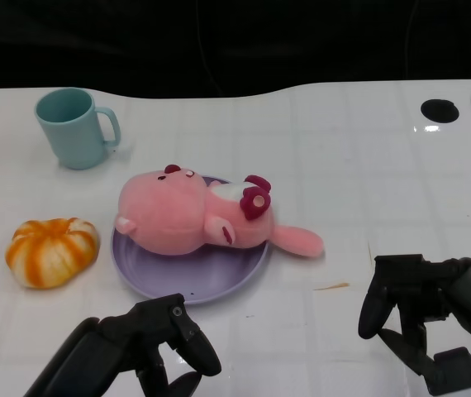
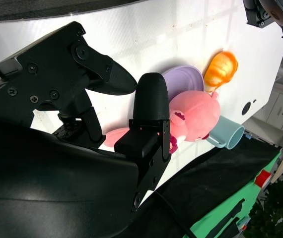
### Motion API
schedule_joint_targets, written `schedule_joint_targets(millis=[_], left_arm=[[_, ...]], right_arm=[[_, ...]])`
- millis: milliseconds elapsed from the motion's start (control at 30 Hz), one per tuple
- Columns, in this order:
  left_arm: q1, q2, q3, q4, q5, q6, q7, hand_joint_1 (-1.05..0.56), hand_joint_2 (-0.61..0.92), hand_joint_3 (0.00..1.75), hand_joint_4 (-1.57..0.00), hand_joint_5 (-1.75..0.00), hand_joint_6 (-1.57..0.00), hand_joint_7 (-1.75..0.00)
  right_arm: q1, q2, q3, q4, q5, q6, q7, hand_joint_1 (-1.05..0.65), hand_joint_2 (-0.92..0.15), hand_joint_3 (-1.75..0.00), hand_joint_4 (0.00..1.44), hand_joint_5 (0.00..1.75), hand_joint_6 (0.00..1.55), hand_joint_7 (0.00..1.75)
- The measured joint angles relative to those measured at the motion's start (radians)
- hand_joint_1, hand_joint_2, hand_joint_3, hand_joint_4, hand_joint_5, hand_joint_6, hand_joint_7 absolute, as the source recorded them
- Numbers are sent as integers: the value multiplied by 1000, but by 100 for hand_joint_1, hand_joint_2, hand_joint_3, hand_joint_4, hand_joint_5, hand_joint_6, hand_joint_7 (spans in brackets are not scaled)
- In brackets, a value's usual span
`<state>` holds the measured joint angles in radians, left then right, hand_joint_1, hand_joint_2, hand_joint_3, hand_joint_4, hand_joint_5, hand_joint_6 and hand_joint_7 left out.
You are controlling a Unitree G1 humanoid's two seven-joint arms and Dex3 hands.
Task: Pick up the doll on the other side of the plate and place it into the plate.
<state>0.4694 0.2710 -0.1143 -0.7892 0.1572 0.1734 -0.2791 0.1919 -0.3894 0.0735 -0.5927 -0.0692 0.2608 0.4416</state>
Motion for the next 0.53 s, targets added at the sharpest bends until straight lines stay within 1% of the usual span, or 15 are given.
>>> schedule_joint_targets(millis=[133,233,333,433,533], left_arm=[[-1,0,0,0,-4,0,0,-21,70,85,-67,-171,-61,-133],[-1,-1,-1,0,-4,1,0,-22,70,84,-66,-170,-61,-133],[-1,-2,-4,-1,-4,6,0,-22,70,85,-67,-170,-62,-134],[0,-3,-4,-2,-4,6,0,-21,68,89,-67,-172,-62,-135],[0,-4,-4,-2,-5,3,0,-21,66,93,-68,-174,-62,-137]], right_arm=[[-4,-6,0,2,1,-3,7,-13,-51,-111,80,175,76,141],[-6,-12,0,2,1,-3,9,-11,-51,-110,81,175,76,140],[-6,-15,-1,2,1,-3,10,-10,-51,-109,79,174,75,139],[-7,-21,-2,2,-1,-3,10,-9,-52,-106,78,170,75,135],[-8,-24,-2,2,-5,-14,10,-8,-52,-106,80,174,75,133]])
